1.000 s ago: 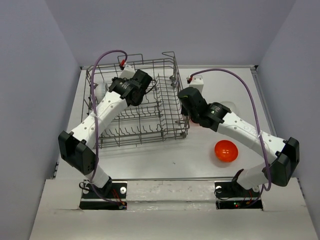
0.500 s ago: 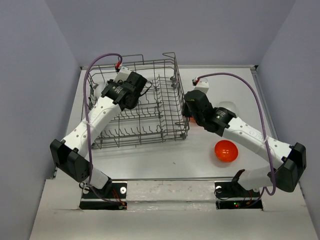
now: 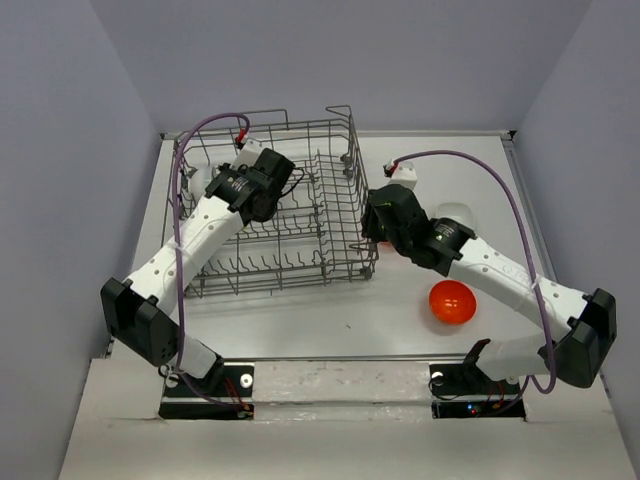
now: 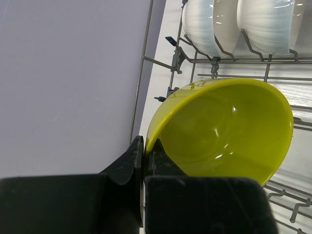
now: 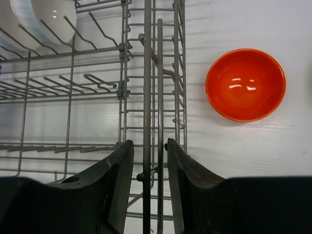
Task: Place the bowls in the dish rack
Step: Move the dish rack to the center of the board.
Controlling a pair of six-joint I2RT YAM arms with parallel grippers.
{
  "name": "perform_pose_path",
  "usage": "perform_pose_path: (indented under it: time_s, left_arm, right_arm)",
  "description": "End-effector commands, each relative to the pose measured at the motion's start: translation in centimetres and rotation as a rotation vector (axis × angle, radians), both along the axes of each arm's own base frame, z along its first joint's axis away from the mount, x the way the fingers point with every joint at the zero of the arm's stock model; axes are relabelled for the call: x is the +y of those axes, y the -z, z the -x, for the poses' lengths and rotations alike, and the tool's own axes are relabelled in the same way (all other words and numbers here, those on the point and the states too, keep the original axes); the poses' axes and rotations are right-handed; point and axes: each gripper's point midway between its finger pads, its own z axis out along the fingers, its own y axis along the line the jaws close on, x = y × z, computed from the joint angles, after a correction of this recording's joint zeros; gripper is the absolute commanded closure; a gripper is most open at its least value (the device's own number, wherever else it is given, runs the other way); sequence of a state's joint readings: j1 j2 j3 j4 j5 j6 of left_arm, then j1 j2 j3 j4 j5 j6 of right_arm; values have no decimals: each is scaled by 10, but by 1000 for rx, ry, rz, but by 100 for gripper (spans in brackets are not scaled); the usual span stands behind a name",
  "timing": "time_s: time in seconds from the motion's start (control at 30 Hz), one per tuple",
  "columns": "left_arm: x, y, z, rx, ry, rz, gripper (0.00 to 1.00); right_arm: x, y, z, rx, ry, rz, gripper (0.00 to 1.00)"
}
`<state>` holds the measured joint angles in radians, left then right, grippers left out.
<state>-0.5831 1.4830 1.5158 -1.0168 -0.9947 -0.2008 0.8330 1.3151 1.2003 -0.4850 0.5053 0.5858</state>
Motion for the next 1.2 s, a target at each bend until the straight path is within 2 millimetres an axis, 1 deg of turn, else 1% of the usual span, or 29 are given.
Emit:
perform_pose_path:
  time_s: [0.0, 0.1, 0.13, 0.17, 0.23, 0.27, 0.3, 0.37, 0.4, 0.47, 0.5, 0.53, 0.57, 0.63, 0.7, 0.73, 0.77, 0.8, 0.83, 0.87, 0.9, 0.93, 1.0, 1.17]
  left_arm:
    - [5, -17, 5, -69, -10, 16, 100]
    - [6, -16, 6, -71, -9, 22, 100]
    - [7, -18, 8, -77, -10, 26, 100]
    - [7, -19, 8, -82, -8, 30, 100]
    - [8, -21, 10, -92, -9, 37, 100]
    - [9, -21, 11, -92, -8, 40, 100]
    - [8, -22, 11, -95, -6, 41, 100]
    - [9, -23, 12, -99, -6, 46, 100]
    - [9, -24, 12, -101, -5, 49, 100]
    - [9, -24, 13, -103, -5, 51, 100]
    - [9, -25, 13, -103, -5, 51, 100]
    - [10, -25, 14, -106, -6, 52, 100]
    - [10, -26, 14, -108, -6, 54, 100]
    - [10, -26, 14, -107, -6, 55, 100]
    - [9, -25, 14, -106, -4, 58, 100]
    - [9, -24, 14, -104, -3, 58, 100]
    - [9, -24, 14, -102, -2, 60, 100]
    - [8, -23, 14, -101, 0, 62, 100]
    - [8, -23, 14, -101, 0, 62, 100]
    - [8, -24, 14, -102, 0, 63, 100]
    - [8, -24, 14, -100, 1, 63, 100]
    - [8, -24, 14, -102, 1, 64, 100]
    - [8, -24, 14, -101, 2, 65, 100]
    - [7, -22, 13, -91, 5, 65, 100]
  right_arm:
    - [-1, -35, 1, -46, -14, 5, 60]
    - [-1, -48, -4, -62, -2, 15, 59]
    - [0, -58, -6, -76, 0, 3, 58]
    - [-1, -64, -7, -88, 8, 3, 55]
    - [-1, -75, -10, -111, 17, -4, 54]
    - [-2, -88, -12, -138, 22, -8, 52]
    - [-2, -95, -14, -151, 22, -7, 49]
    - [-1, -108, -15, -176, 5, -4, 48]
    - [4, -120, -14, -190, -22, -27, 48]
    - [12, -128, -10, -199, -86, -40, 48]
    - [24, -130, -3, -186, -162, -71, 48]
    - [32, -130, 2, -179, -211, -87, 48]
    - [44, -124, 12, -151, -300, -107, 48]
    - [55, -117, 21, -132, -376, -122, 48]
    - [52, -112, 24, -121, -375, -119, 48]
    - [41, -102, 19, -114, -319, -82, 48]
    - [23, -102, 12, -132, -220, -51, 48]
    - [13, -100, 10, -132, -177, -28, 48]
    - [3, -93, 11, -115, -140, 10, 48]
    - [-9, -92, 9, -115, -85, 37, 47]
    - [-15, -93, 11, -113, -69, 44, 48]
    - [-22, -87, 14, -93, -56, 68, 48]
    - [-29, -84, 18, -81, -38, 74, 47]
    - [-37, -63, 23, -35, -21, 116, 48]
